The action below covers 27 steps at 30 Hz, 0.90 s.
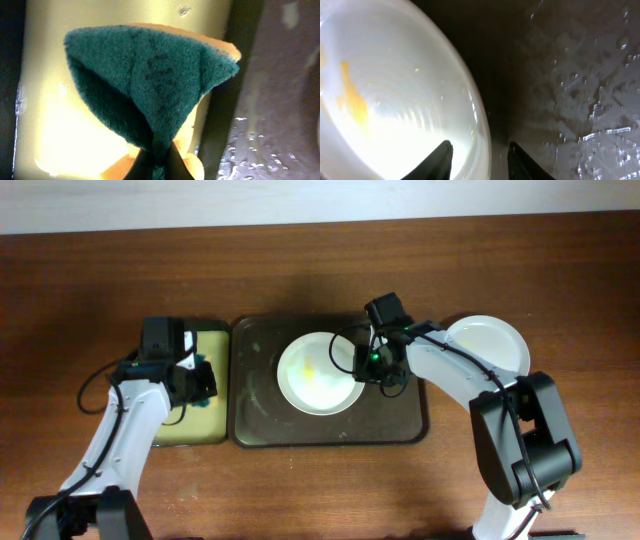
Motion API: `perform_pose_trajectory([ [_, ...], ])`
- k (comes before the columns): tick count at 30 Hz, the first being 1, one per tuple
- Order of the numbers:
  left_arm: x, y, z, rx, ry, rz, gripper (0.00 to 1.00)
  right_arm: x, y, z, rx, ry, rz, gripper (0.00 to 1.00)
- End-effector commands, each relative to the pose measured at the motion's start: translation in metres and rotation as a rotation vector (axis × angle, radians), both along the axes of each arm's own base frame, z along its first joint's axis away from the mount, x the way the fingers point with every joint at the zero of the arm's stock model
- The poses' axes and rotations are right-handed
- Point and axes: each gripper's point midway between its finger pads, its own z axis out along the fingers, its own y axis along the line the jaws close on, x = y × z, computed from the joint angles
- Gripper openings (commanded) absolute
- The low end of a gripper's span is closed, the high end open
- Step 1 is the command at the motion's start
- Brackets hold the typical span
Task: Clean dirty plates on tray and stack at the side
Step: 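Scrub the white plate with the sponge in the left gripper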
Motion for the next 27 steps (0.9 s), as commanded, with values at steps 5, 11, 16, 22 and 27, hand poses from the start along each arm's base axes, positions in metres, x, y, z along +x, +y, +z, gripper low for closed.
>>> perform_pose_trajectory([
  [5,0.052,-0.022,0.086,-0.086,-0.097,-0.117,0.00,-0.005,-0.013,0.010,0.016,0.065,-0.024,0.14],
  [11,0.074,-0.080,0.067,-0.099,0.038,-0.304,0.00,-0.007,-0.006,0.009,0.016,0.062,-0.007,0.11],
  [16,0.075,-0.115,0.069,-0.098,0.007,-0.389,0.00,-0.010,-0.007,0.006,0.013,0.069,-0.006,0.12],
  [22,0.070,-0.125,0.068,-0.097,0.019,-0.414,0.00,-0.014,-0.010,0.002,0.003,0.079,-0.008,0.15],
  [27,0.069,-0.125,0.068,-0.097,0.020,-0.414,0.00,-0.015,-0.009,-0.003,0.009,0.076,-0.007,0.05],
])
